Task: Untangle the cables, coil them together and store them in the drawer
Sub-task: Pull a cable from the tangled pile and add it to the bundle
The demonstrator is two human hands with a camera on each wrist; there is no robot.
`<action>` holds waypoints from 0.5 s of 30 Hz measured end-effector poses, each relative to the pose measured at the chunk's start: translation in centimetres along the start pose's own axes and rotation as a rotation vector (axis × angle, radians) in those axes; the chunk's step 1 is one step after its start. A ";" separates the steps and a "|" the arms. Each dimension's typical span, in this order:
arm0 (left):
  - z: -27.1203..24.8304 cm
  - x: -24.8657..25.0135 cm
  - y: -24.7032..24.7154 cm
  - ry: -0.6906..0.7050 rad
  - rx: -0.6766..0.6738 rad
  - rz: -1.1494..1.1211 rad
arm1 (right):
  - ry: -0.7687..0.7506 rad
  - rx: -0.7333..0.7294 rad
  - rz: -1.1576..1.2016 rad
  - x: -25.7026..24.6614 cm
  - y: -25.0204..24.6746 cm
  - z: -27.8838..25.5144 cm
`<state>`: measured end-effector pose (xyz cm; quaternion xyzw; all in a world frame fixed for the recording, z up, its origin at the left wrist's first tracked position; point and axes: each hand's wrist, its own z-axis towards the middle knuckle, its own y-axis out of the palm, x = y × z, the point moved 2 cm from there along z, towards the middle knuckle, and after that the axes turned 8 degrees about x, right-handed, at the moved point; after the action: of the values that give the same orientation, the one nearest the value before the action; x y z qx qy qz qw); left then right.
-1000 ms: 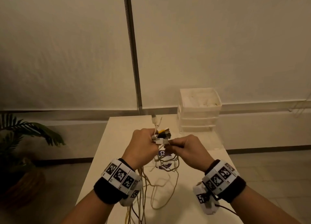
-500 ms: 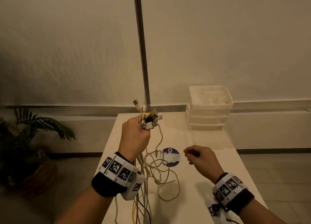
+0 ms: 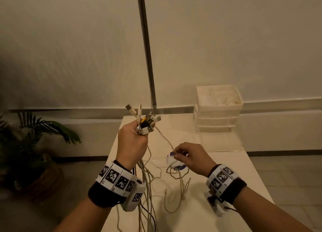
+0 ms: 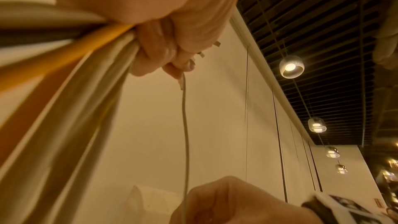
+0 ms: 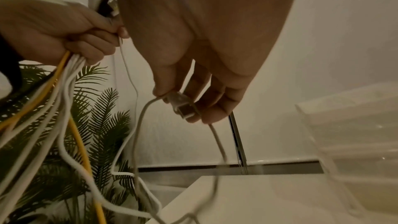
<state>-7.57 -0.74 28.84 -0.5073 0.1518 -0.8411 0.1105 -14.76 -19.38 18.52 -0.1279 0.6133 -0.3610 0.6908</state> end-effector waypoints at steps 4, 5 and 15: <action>0.5 -1.0 -0.5 -0.050 0.041 0.021 | -0.038 0.033 -0.015 0.1 -1.4 -1.0; 0.7 -1.3 -0.6 -0.061 0.057 0.025 | -0.068 0.012 -0.077 0.6 -1.6 -1.3; 0.0 0.4 -0.4 -0.022 -0.044 -0.080 | 0.102 0.041 -0.038 3.4 -1.9 -1.6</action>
<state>-7.76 -0.46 29.29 -0.5244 0.1488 -0.8357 0.0673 -17.00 -22.53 16.83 -0.1069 0.6378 -0.3925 0.6539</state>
